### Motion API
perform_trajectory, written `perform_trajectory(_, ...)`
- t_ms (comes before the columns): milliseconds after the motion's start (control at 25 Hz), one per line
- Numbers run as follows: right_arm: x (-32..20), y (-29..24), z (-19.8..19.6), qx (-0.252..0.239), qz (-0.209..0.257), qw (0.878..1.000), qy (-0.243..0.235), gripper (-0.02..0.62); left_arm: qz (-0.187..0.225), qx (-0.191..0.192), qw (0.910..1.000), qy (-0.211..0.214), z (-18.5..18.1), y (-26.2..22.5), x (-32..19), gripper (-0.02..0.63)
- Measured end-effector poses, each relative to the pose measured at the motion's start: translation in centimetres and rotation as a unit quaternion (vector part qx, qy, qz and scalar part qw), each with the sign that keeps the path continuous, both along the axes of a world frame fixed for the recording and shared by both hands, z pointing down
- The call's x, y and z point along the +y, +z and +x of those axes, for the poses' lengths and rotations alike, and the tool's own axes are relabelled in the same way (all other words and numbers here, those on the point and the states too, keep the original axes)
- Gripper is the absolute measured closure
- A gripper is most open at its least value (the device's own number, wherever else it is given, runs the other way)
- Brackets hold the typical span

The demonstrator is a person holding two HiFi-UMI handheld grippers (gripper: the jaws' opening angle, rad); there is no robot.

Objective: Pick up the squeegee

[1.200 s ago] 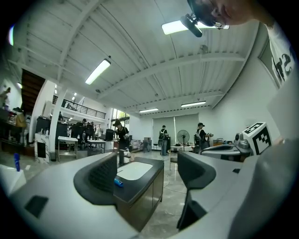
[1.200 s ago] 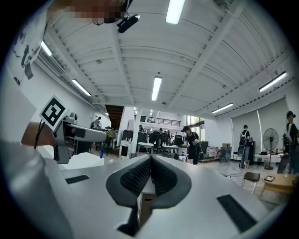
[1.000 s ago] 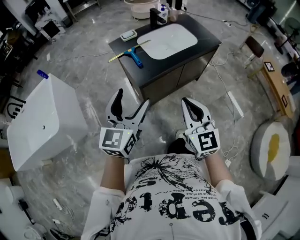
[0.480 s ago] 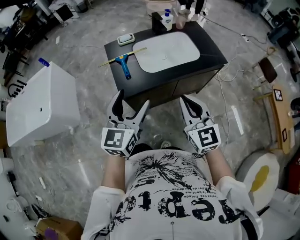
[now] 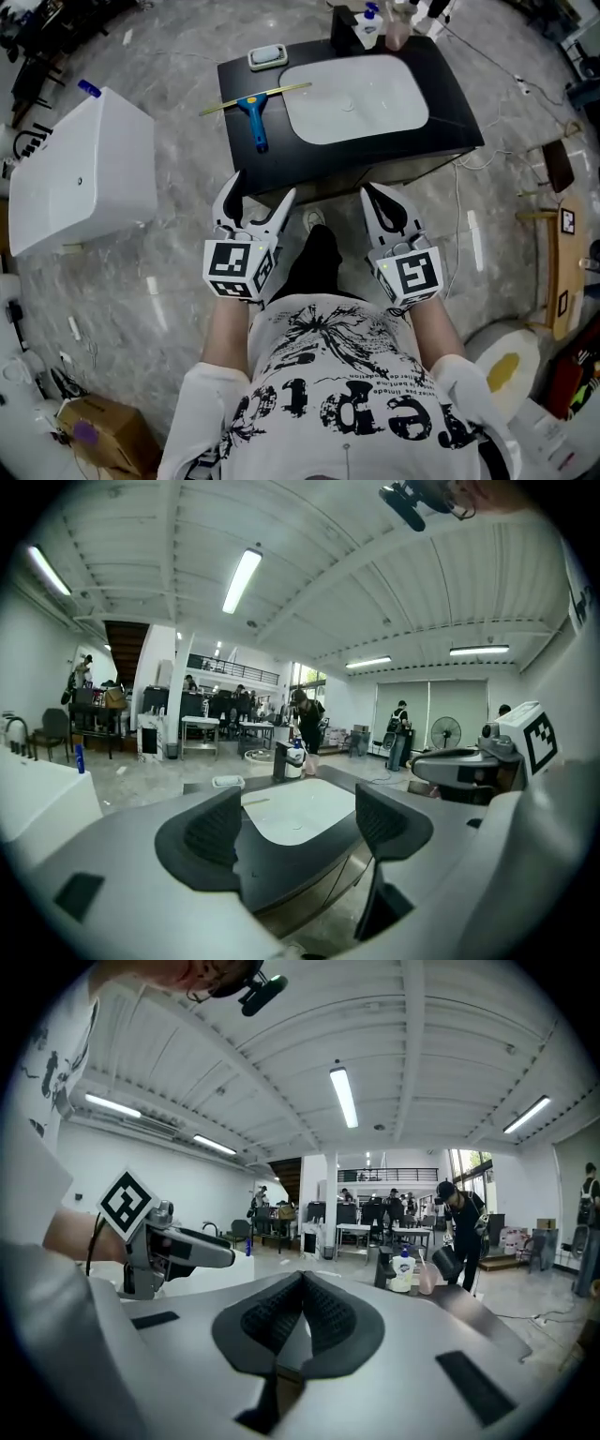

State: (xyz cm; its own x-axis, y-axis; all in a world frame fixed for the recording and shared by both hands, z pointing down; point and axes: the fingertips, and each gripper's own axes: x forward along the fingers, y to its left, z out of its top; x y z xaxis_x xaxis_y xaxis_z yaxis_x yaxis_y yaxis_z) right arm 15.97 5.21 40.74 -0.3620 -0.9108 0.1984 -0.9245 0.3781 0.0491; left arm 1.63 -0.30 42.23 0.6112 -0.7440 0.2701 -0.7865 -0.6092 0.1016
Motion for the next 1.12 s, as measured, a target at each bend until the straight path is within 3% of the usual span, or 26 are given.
perform_trajectory(320,-13.0,2.8,0.9,0.006,-0.031,0.999,-0.027,0.58,-0.044,-0.014,0.9981,-0.039,-0.2,5.3,-12.2,0.219)
perform_trajectory(560,-22.6,5.3,0.4,0.009,-0.058,0.997,-0.05,0.58,-0.097,-0.034,0.992,-0.074,-0.9,10.2,-20.5,0.219)
perform_trajectory(840,-30.4,9.2,-0.3,0.011,-0.112,0.991,-0.067,0.58,-0.198,-0.084,0.9682,-0.127,-2.2,17.4,-26.8,0.219)
perform_trajectory(1120,-35.3,11.3,0.3,0.01,-0.135,0.989,-0.058,0.58,-0.273,-0.092,0.9477,-0.138,-2.1,21.9,-30.4,0.219)
